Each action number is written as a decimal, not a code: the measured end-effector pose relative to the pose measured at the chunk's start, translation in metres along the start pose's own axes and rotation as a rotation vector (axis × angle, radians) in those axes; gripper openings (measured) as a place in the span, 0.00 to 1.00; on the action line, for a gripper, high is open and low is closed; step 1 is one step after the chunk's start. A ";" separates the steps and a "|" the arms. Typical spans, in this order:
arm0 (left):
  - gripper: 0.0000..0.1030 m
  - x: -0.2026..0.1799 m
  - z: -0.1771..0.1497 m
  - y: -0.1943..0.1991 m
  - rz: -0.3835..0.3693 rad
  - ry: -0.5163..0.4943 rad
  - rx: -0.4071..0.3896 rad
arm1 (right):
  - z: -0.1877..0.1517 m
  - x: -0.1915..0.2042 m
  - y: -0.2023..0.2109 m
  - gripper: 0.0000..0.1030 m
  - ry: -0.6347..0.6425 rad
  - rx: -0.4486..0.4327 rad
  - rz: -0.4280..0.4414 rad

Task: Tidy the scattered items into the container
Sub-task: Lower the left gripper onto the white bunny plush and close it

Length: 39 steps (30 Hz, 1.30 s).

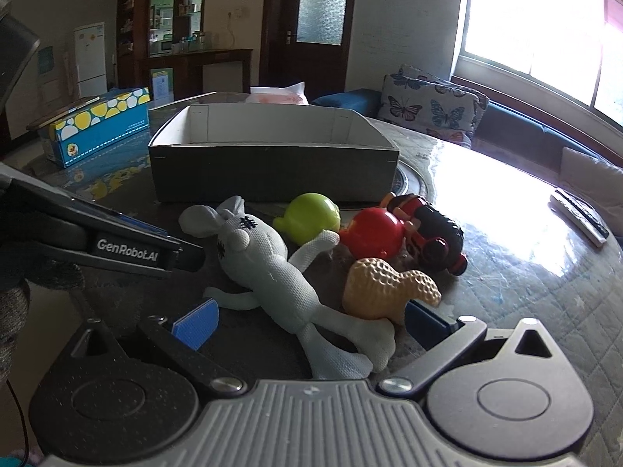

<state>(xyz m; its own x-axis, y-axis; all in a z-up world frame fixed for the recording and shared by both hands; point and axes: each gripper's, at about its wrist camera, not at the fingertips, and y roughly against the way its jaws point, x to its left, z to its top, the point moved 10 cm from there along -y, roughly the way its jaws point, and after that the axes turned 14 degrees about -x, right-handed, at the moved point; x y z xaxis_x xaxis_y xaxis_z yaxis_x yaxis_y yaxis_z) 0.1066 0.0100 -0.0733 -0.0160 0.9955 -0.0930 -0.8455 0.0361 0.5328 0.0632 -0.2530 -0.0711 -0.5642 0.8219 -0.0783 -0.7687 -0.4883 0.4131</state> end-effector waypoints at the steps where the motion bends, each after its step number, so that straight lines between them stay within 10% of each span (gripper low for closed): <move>1: 0.37 0.000 0.000 -0.001 -0.001 0.002 0.002 | 0.001 0.001 -0.001 0.99 0.004 -0.002 0.004; 19: 0.37 0.006 0.020 -0.005 -0.050 0.071 0.013 | 0.016 0.018 -0.007 0.87 0.057 -0.023 0.117; 39: 0.37 0.010 0.025 -0.032 -0.213 0.361 0.155 | -0.006 0.022 -0.040 0.48 0.053 0.084 0.180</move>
<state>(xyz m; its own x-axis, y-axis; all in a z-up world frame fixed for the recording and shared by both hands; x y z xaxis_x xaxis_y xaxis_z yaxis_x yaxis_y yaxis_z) 0.1470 0.0213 -0.0703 -0.0585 0.8714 -0.4870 -0.7602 0.2773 0.5875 0.0798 -0.2174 -0.0944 -0.7067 0.7062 -0.0429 -0.6276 -0.5978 0.4987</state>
